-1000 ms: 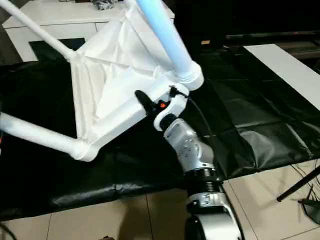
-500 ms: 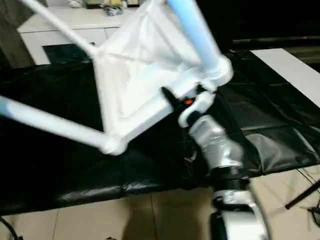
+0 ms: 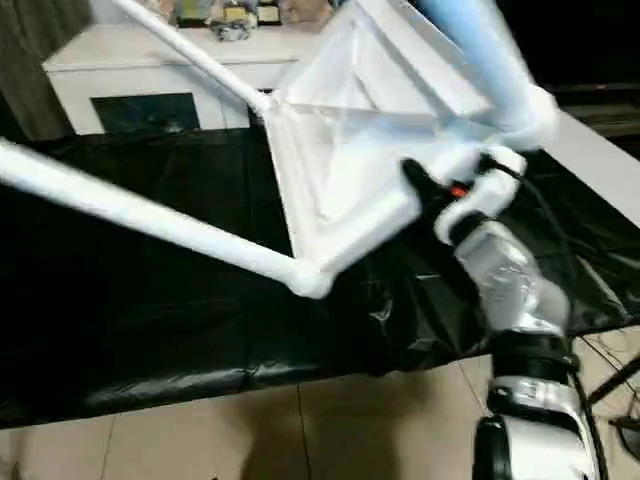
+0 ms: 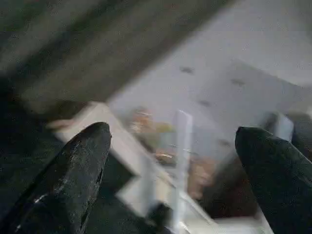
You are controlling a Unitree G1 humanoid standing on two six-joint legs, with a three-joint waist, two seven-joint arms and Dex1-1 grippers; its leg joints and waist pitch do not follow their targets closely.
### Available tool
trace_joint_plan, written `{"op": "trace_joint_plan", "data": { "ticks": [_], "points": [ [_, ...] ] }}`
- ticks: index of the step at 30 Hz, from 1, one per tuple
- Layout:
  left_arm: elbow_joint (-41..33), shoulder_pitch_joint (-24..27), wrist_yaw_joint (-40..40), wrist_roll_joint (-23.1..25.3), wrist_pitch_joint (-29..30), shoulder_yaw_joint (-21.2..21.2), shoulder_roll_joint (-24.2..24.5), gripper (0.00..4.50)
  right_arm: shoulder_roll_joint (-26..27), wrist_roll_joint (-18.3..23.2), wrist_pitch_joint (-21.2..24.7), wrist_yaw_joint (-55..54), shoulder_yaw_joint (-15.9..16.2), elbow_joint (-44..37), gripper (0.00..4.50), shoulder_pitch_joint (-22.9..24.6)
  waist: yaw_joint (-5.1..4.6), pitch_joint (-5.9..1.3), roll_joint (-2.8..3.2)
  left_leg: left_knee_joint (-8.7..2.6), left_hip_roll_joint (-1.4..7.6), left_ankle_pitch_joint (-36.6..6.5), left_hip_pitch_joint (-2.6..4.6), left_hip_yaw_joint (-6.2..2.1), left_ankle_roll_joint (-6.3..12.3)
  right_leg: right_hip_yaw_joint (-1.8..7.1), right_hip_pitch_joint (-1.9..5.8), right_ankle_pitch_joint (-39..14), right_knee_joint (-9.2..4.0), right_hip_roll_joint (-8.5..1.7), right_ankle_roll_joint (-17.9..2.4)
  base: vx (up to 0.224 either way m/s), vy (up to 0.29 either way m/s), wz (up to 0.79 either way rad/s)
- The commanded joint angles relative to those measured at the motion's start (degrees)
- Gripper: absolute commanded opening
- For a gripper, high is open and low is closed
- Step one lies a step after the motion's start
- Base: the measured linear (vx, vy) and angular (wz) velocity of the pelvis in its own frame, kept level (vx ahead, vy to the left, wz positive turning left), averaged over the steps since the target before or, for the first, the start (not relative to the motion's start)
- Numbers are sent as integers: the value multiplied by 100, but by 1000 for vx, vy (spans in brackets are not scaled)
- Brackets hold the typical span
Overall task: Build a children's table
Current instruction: Flip table
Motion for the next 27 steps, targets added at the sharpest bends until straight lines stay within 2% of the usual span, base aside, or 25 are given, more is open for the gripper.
{"op": "trace_joint_plan", "data": {
  "ticks": [1, 4, 5, 7, 8, 10, 11, 12, 14, 18, 23, 25, 27],
  "points": [
    [96, -138, 141, 97, -145, 85, 93, 450, -204, -456, -89, 41, 240, -33, 206, 71, -66, -232, 21, -549, 46, -2784, 107, -68, -402, -12, 20, -2869, -520, -4, -289, 0, 0, 0],
    [169, -134, 117, 185, -214, 129, 178, 450, -281, -465, -56, 84, 266, -24, 206, 60, -75, -255, 11, -565, 62, -2570, 61, -66, -357, -10, 82, -2254, -446, -9, -495, 0, 0, 0],
    [148, -116, 18, 437, -284, 62, 308, 450, -360, -544, -33, 115, 326, 0, 206, 20, -79, -258, 7, -567, 65, -2489, 45, -64, -341, -9, 96, -2138, -431, -12, -530, 0, 0, 0],
    [118, -123, -26, 606, -337, 5, 387, 450, -396, -615, -26, 140, 346, 24, 206, -13, -68, -267, 5, -549, 69, -2353, 64, -38, -295, 2, 78, -1946, -421, -10, -588, 0, 0, 0],
    [-73, -160, -163, 810, -299, -162, 594, 450, -440, -724, -55, 112, 367, 70, 206, -98, -68, -265, 3, -532, 69, -2335, 87, -18, -276, 8, 63, -1892, -421, -8, -644, 0, 0, 0],
    [-210, -179, -244, 885, -227, -278, 720, 450, -454, -748, -64, 98, 371, 85, 206, -148, -60, -281, -16, -518, 78, -2065, 72, 0, -235, 7, 84, -1643, -373, -16, -774, 0, 0, 0],
    [-317, -172, -327, 960, -164, -396, 830, 450, -464, -749, -67, 87, 386, 84, 206, -182, -54, -282, -8, -515, 84, -2019, 81, 3, -235, 5, 81, -1574, -365, -16, -814, 0, 0, 0],
    [-492, -167, -460, 1024, -63, -556, 980, 450, -485, -795, -89, 59, 425, 84, 206, -232, -55, -278, -30, -499, 84, -1967, 89, 24, -220, 10, 71, -1467, -356, -11, -887, 0, 0, 0],
    [-640, -184, -540, 1093, 17, -693, 1124, 450, -504, -842, -103, 15, 463, 95, 206, -289, -43, -276, -35, -487, 79, -1871, 75, 38, -206, 13, 83, -1370, -325, -12, -964, 0, 0, 0],
    [-996, -581, -560, 1396, 195, -1020, 1722, 450, -563, -1295, -209, -339, 756, 107, 206, -581, -16, -274, -48, -472, 68, -1788, 86, 43, -232, 18, 82, -1410, -292, -14, -982, 0, 0, 0],
    [-1081, -609, -647, 1659, 325, -1237, 2037, 450, -555, -1511, -246, -576, 895, 118, 206, -684, -13, -250, -36, -483, 67, -1991, 114, 47, -342, 32, 41, -1729, -317, -3, -878, 0, 0, 0],
    [-1314, -478, -915, 2007, 718, -1693, 2553, 450, -485, -1795, -309, -831, 1069, 84, 206, -786, -7, -242, -32, -494, 72, -2120, 125, 40, -386, 34, 20, -1805, -328, 3, -854, 0, 0, 0],
    [-1734, -285, -1504, 1977, 1290, -2288, 3059, 450, -331, -2142, -426, -1127, 1307, 22, 206, -890, -4, -222, -17, -531, 78, -2376, 133, 13, -472, 27, -17, -2154, -336, -8, -756, 0, 0, 0]
  ]
}}
